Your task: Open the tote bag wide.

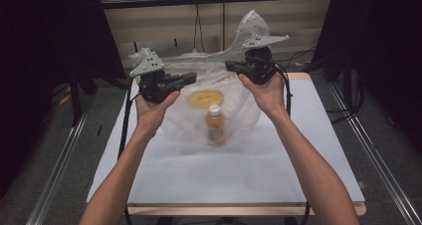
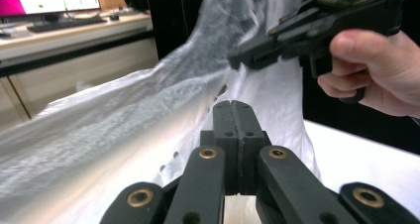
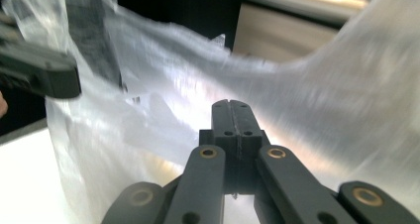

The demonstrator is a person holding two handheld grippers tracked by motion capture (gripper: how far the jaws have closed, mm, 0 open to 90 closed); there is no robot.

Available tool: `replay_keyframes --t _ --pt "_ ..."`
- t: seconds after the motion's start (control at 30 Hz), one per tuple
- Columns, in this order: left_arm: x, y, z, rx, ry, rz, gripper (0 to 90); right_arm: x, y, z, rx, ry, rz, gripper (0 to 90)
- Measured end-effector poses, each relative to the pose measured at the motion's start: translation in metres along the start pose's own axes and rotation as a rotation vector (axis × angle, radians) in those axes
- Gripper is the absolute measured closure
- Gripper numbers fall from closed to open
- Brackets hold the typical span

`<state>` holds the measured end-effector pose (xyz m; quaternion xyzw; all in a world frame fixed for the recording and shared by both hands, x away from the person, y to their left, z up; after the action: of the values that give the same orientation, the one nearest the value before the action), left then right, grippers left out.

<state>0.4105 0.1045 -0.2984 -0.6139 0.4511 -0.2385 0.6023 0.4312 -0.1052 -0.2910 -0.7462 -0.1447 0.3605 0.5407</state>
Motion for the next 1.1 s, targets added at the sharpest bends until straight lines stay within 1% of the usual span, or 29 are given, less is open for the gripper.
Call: replay_keyframes --t 0.03,0.07,0.1,0.13,0.17,0.2,0.23,0.27,0.3,0.4,0.43,0.47,0.5,0.53,0.57,0.6,0.63,0.7,0.8,0.83,0.87,0.9,0.93,0.97,1.0,1.03,1.1 --pt "0.002 0.002 0.001 -0.004 -0.002 -0.002 90.0 0.005 0.007 0.000 0.002 -0.003 0.019 90.0" --pt "0.004 0.006 0.001 -0.007 0.004 0.006 90.0 0.012 0.020 0.001 0.024 -0.023 0.038 90.0" --pt "0.007 0.011 0.002 -0.016 0.001 0.015 90.0 0.015 0.025 0.001 0.026 -0.030 0.045 90.0" --pt "0.008 0.014 0.003 -0.015 0.006 0.027 90.0 0.018 0.031 0.003 0.031 -0.037 0.057 90.0" --pt "0.010 0.017 0.004 -0.018 -0.001 0.034 90.0 0.020 0.037 0.003 0.033 -0.043 0.066 90.0" --pt "0.011 0.019 0.005 -0.017 0.001 0.044 90.0 0.022 0.043 0.004 0.041 -0.053 0.072 90.0" --pt "0.012 0.022 0.005 -0.026 0.005 0.048 90.0 0.023 0.048 0.005 0.047 -0.061 0.077 90.0" --pt "0.013 0.024 0.006 -0.023 0.000 0.056 90.0 0.024 0.053 0.006 0.055 -0.068 0.081 90.0" --pt "0.015 0.026 0.006 -0.033 0.007 0.055 90.0 0.024 0.058 0.007 0.059 -0.076 0.089 90.0" --pt "0.018 0.032 0.006 -0.034 0.012 0.065 90.0 0.025 0.070 0.014 0.059 -0.105 0.092 90.0" --pt "0.019 0.034 0.006 -0.036 0.017 0.068 90.0 0.025 0.074 0.017 0.061 -0.116 0.090 90.0" --pt "0.019 0.034 0.006 -0.036 0.017 0.068 90.0 0.025 0.074 0.017 0.061 -0.116 0.090 90.0" --pt "0.020 0.036 0.006 -0.040 0.018 0.071 90.0 0.025 0.077 0.020 0.066 -0.133 0.086 90.0" --pt "0.023 0.040 0.007 -0.047 0.021 0.079 90.0 0.025 0.083 0.029 0.058 -0.154 0.092 90.0" --pt "0.023 0.040 0.007 -0.047 0.021 0.079 90.0 0.025 0.083 0.029 0.058 -0.154 0.092 90.0" --pt "0.027 0.046 0.008 -0.050 0.014 0.098 90.0 0.027 0.091 0.034 0.050 -0.165 0.116 90.0" --pt "0.029 0.050 0.008 -0.053 0.016 0.104 90.0 0.028 0.093 0.036 0.047 -0.163 0.120 90.0" --pt "0.033 0.057 0.007 -0.065 0.026 0.107 90.0 0.027 0.100 0.039 0.060 -0.181 0.114 90.0" --pt "0.037 0.069 0.008 -0.065 0.013 0.139 90.0 0.025 0.109 0.043 0.064 -0.192 0.117 90.0" --pt "0.037 0.069 0.008 -0.065 0.013 0.139 90.0 0.025 0.109 0.043 0.064 -0.192 0.117 90.0" --pt "0.039 0.077 0.009 -0.070 0.008 0.155 90.0 0.024 0.116 0.044 0.063 -0.196 0.124 90.0" --pt "0.041 0.081 0.009 -0.071 0.003 0.170 90.0 0.023 0.118 0.045 0.064 -0.199 0.121 90.0" --pt "0.042 0.084 0.008 -0.057 -0.004 0.187 90.0 0.022 0.120 0.046 0.067 -0.202 0.121 90.0" --pt "0.042 0.084 0.008 -0.057 -0.004 0.187 90.0 0.022 0.120 0.046 0.067 -0.202 0.121 90.0" --pt "0.043 0.088 0.007 -0.045 -0.015 0.200 90.0 0.020 0.126 0.049 0.067 -0.213 0.123 90.0" --pt "0.043 0.091 0.005 -0.036 -0.007 0.207 90.0 0.020 0.127 0.050 0.061 -0.211 0.123 90.0" --pt "0.043 0.095 0.004 -0.037 0.005 0.213 90.0 0.017 0.128 0.055 0.058 -0.222 0.116 90.0"
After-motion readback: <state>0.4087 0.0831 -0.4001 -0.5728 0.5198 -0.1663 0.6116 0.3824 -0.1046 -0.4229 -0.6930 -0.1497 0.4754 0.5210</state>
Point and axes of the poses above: each handheld gripper's, and its own axes: x roughly forward along the jaws, y roughly out of its underside, z roughly to its left, the point moved 5 cm from there along x, roughly forward along the jaws, and after that the axes turned 9 degrees about -x, right-handed, at the moved point
